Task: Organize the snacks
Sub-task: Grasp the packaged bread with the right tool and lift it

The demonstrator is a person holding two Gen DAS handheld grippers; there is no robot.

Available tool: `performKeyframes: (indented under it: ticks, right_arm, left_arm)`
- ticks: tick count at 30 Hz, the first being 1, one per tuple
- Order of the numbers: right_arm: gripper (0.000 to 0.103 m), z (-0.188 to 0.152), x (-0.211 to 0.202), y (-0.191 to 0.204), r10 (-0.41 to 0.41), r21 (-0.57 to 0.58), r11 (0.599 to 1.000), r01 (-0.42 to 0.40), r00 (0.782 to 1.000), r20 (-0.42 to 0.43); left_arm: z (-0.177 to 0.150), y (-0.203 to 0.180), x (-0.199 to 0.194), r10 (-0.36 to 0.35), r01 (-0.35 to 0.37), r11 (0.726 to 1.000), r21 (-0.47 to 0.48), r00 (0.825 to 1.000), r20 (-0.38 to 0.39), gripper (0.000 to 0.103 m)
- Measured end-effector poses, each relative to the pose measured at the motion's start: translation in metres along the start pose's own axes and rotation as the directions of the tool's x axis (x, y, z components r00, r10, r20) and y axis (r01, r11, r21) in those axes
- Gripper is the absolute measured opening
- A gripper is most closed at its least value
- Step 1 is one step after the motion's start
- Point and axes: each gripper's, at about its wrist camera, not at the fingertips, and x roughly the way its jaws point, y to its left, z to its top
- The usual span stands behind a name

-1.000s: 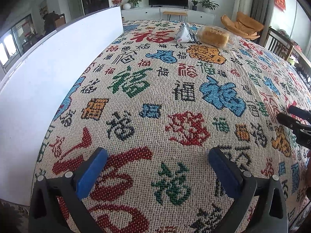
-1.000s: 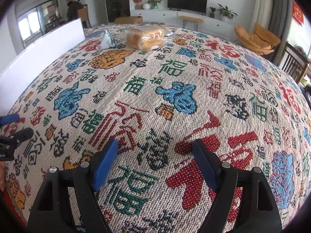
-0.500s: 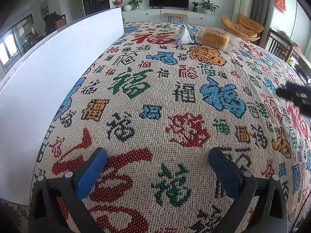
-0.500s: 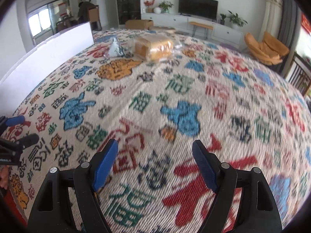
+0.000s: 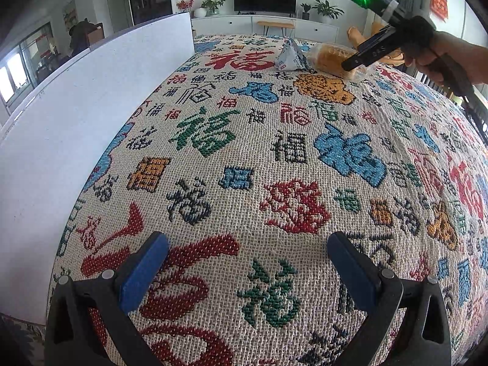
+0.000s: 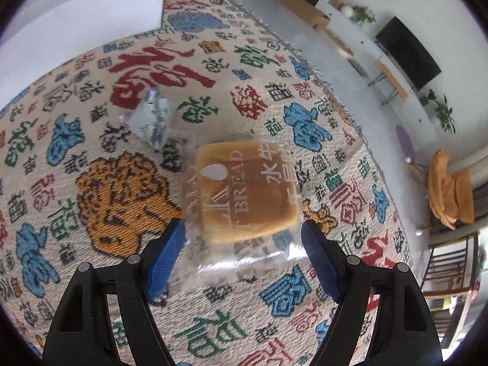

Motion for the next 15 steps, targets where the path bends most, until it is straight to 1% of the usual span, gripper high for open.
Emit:
performKeyframes:
  ticks: [1,3,5,6,9,10,12,13,15]
  right_arm:
    - [0.081,0.003,0.007,-0.005,0.007,0.031,1.000,-0.007,1.000,-0.002]
    - [0.083,0.005,0.018,-0.017,0.036,0.137,0.990,-0.038,0.999,0.020]
    - [0.083,0.003,0.025,-0.029,0.045,0.252,0.966,-0.059,0.997,0.060]
    - [0.083,0.002,0.029,-0.034,0.058,0.310,0.947,-0.081,0.995,0.083]
    - [0.078,-0.010,0.028,-0.047,0.101,0.482,0.861,-0.161,0.984,0.146]
    - [0.076,-0.015,0.027,-0.050,0.105,0.518,0.837,-0.176,0.981,0.165]
    - [0.075,-0.025,0.019,-0.050,0.109,0.557,0.807,-0.197,0.976,0.188]
    - [0.075,-0.031,0.013,-0.047,0.113,0.568,0.797,-0.207,0.974,0.196]
    - [0.075,-0.047,0.000,-0.037,0.113,0.571,0.794,-0.207,0.974,0.196]
  left_arm:
    - [0.000,0.000,0.000,-0.001,0.001,1.000,0.000,1.000,0.000,0.103]
    - [0.001,0.000,0.001,-0.003,0.003,1.000,0.000,1.000,0.000,0.103]
    - [0.002,0.000,0.001,-0.004,0.004,1.000,0.000,1.000,0.000,0.103]
    - [0.003,0.000,0.001,-0.004,0.004,1.000,0.001,1.000,0.000,0.103]
    - [0.003,0.000,0.001,-0.004,0.004,1.000,0.001,1.000,0.000,0.103]
    - [0.002,0.000,0.001,-0.004,0.004,1.000,0.000,1.000,0.000,0.103]
    - [0.003,0.000,0.002,-0.004,0.004,1.000,0.000,1.000,-0.001,0.103]
    - [0.002,0.000,0.001,-0.004,0.004,1.000,0.000,1.000,-0.001,0.103]
    - [0.003,0.000,0.001,-0.004,0.004,1.000,0.000,1.000,-0.001,0.103]
